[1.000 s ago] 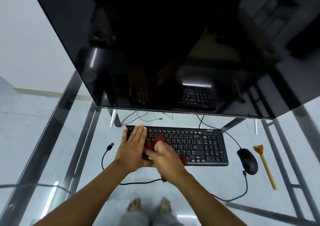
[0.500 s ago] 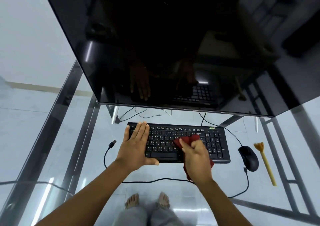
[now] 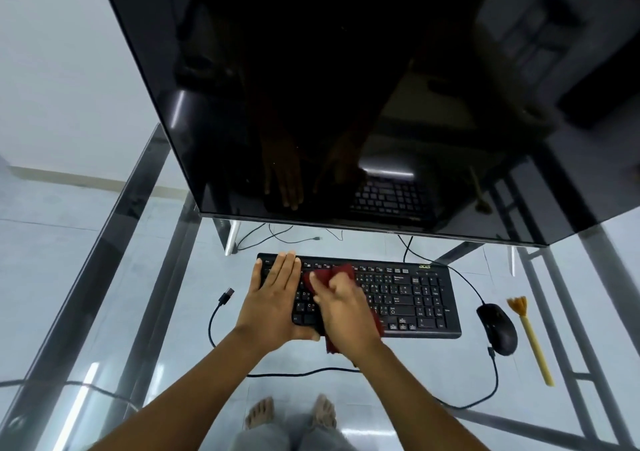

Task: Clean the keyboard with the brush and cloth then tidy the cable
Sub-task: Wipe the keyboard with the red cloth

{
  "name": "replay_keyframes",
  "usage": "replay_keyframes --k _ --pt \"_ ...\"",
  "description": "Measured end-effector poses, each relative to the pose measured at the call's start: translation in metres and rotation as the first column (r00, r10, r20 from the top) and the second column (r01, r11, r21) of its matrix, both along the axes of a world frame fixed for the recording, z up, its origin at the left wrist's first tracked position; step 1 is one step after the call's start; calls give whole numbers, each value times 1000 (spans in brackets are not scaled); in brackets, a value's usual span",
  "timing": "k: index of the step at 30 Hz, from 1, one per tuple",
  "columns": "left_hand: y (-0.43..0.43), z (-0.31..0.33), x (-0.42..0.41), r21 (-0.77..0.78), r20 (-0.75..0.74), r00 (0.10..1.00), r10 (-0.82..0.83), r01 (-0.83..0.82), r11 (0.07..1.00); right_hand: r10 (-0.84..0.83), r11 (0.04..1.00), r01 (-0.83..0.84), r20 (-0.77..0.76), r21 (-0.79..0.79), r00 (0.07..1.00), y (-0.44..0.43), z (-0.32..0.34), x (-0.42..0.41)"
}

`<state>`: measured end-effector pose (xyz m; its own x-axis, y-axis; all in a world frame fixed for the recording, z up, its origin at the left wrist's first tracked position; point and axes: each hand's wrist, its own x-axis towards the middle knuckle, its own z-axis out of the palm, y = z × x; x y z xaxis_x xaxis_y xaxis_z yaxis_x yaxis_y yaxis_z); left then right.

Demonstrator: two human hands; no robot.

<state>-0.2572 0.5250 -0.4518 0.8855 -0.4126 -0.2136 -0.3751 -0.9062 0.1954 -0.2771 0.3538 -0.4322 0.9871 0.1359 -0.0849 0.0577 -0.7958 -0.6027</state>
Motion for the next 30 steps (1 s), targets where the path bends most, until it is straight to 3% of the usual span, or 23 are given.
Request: replay_keyframes --k 1,3,5,6,11,12,15,16,19,21,24,27,28,30 --pt "-2 0 -2 3 -8 1000 -8 8 1000 6 999 -5 -12 34 1000 -6 9 5" --pt "-7 2 -2 6 -6 1000 -13 14 1000 -234 959 233 -13 161 972 -38 13 20" --pt "-10 4 1 11 14 1000 -15 14 1000 -553 811 554 -61 186 831 -57 19 29" --pt "-5 4 5 14 24 1000 2 -3 1000 -580 789 582 -73 197 811 -45 19 33" --pt "3 3 4 21 34 999 22 -23 1000 -226 965 234 -79 121 971 16 13 28" --pt "2 4 4 22 34 999 25 -26 999 -218 976 219 -42 18 975 4 13 34" --pt "2 5 4 27 20 999 33 -34 999 -464 886 457 -129 -75 877 -27 17 52" --pt "3 5 5 24 22 999 38 -39 999 -441 894 427 -87 -138 893 -30 10 52" --pt "3 2 4 20 -3 1000 11 -11 1000 -142 980 145 34 -137 989 0 12 30" --pt "6 3 6 6 18 999 -30 30 1000 71 987 -60 70 -151 995 8 12 14" --pt "37 6 15 -85 32 999 -11 14 996 -66 979 81 84 -189 994 -23 14 17" --pt "75 7 20 -163 -92 996 -6 -9 987 -269 940 291 139 -178 953 -29 17 20" --pt "81 6 21 -181 -127 992 -27 3 983 -252 952 276 173 -129 952 -21 11 19" --pt "85 2 21 -262 -179 982 -55 6 965 19 985 7 150 -170 989 15 6 8"
